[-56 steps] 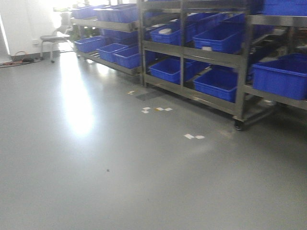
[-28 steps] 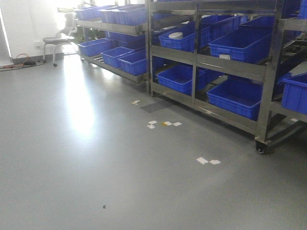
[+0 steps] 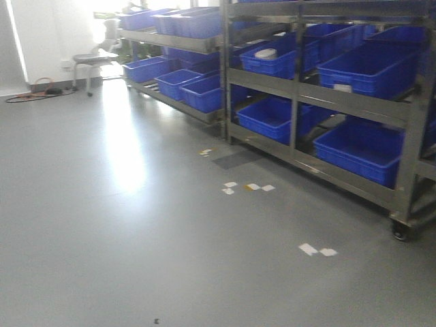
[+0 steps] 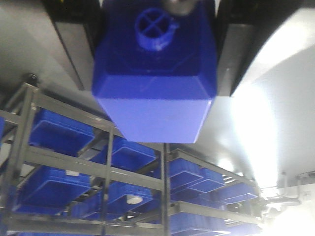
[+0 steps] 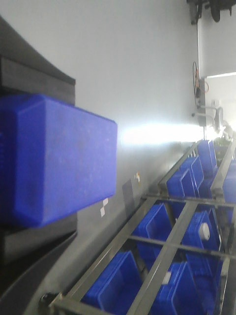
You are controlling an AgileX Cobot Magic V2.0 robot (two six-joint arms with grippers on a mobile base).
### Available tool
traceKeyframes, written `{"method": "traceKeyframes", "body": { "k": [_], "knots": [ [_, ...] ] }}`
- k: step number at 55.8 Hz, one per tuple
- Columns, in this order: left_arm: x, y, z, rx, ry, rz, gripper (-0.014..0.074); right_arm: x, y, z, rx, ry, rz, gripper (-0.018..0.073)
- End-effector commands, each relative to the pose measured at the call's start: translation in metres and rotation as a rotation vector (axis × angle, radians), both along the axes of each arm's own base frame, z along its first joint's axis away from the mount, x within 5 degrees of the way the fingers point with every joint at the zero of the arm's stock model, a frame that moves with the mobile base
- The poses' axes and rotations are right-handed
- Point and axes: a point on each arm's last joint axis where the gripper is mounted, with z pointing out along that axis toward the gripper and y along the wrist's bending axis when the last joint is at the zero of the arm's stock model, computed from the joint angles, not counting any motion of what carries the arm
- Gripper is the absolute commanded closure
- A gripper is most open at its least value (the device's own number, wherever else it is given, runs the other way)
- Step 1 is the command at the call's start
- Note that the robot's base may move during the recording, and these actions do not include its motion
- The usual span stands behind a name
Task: Pick and sort blue part to right shelf
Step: 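Drive the base up to the shelf of blue bins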
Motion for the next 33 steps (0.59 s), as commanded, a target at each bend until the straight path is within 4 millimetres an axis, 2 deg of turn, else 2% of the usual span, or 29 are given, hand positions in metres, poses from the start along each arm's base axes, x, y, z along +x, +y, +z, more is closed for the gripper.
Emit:
{"method": "traceKeyframes", "body": {
  "k": [1,33],
  "knots": [
    [-0.0026,0.0001,0.0176,-0.037,-0.112,-0.004,0.0261,0.0001,-0.0002,0.0177,0.012,-0.105,-0.003,0.0407],
    [-0.0026,0.0001,0.0176,-0.037,-0.112,-0.004,0.0261,0.0001,-0.0002,0.0177,0.012,-0.105,-0.003,0.0407]
  ]
}}
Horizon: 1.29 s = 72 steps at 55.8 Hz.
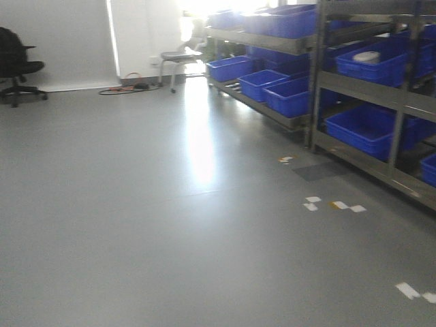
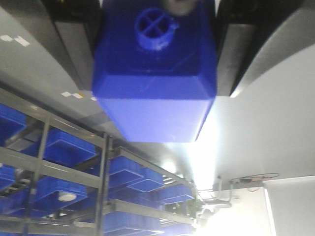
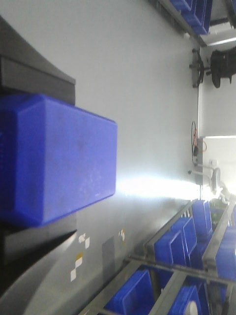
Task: Pick and sort blue part to right shelf
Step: 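Drive the base up to the shelf of blue bins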
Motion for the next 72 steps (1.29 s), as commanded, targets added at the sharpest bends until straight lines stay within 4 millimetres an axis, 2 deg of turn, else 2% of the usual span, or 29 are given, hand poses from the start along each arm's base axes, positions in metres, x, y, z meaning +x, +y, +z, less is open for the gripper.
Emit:
{"method": "traceKeyframes", "body": {
  "k": [1,72],
  "knots": [
    [-0.0026,0.0001,0.0176,-0.037,-0.112,-0.004,0.0261,0.0001,-0.0002,0.0177,0.012,-0.105,-0.003,0.0407],
    [-0.0026,0.0001,0.0176,-0.037,-0.112,-0.004,0.0261,0.0001,-0.0002,0.0177,0.012,-0.105,-0.003,0.0407]
  ]
}}
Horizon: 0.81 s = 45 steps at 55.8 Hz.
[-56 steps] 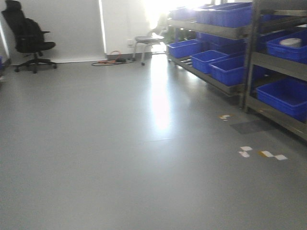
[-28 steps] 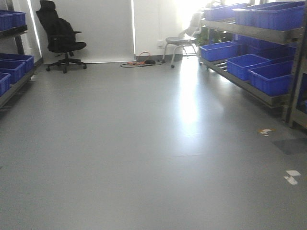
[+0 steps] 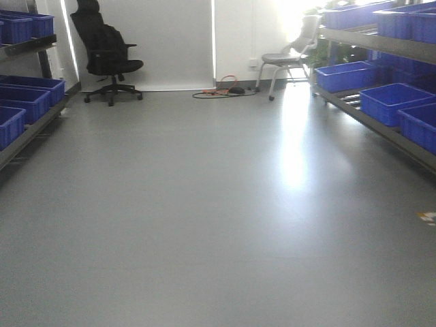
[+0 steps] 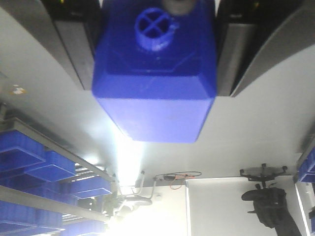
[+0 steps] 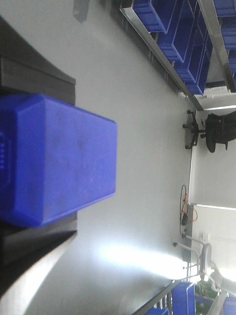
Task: Pick and sort blue part to right shelf
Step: 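Drive the base up to the shelf of blue bins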
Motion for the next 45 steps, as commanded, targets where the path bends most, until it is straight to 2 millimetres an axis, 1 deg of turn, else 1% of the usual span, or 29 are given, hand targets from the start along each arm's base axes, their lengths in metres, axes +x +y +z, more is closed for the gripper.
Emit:
{"method": "traceKeyframes", "body": {
  "k": [1,45],
  "knots": [
    [-0.0026,0.0001,0.0176,-0.037,-0.112,-0.004,0.0261,0.0001,-0.0002,0.0177,0.012,-0.105,-0.003,0.0407],
    [-0.0026,0.0001,0.0176,-0.037,-0.112,-0.004,0.0261,0.0001,-0.0002,0.0177,0.012,-0.105,-0.003,0.0407]
  ]
}}
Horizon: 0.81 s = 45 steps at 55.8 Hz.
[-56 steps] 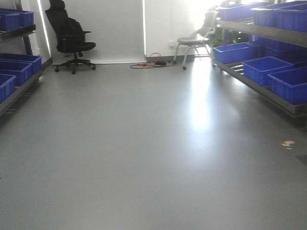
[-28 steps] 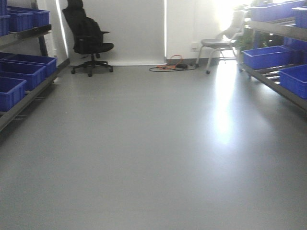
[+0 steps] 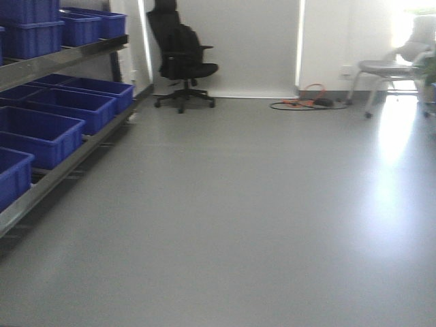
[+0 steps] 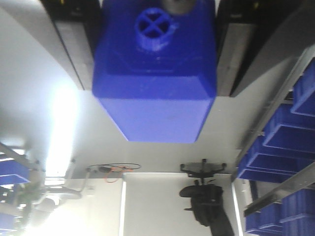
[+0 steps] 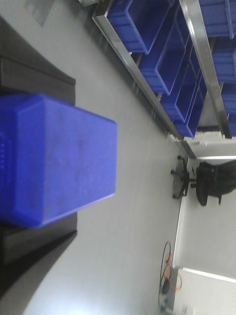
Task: Pick and sort blue part to right shelf
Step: 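Drive the base up to the shelf of blue bins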
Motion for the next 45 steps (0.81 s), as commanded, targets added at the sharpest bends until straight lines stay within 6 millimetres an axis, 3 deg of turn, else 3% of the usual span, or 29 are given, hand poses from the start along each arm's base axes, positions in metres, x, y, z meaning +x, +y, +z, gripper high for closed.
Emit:
{"method": "traceKeyframes", "body": {
  "k": [1,45],
  "knots": [
    [-0.0026,0.0001,0.0176,-0.037,-0.112,-0.004,0.0261,0.0001,-0.0002,0.0177,0.012,-0.105,-0.003,0.0407],
    [-0.0026,0.0001,0.0176,-0.037,-0.112,-0.004,0.0261,0.0001,-0.0002,0.0177,0.012,-0.105,-0.003,0.0407]
  ]
}}
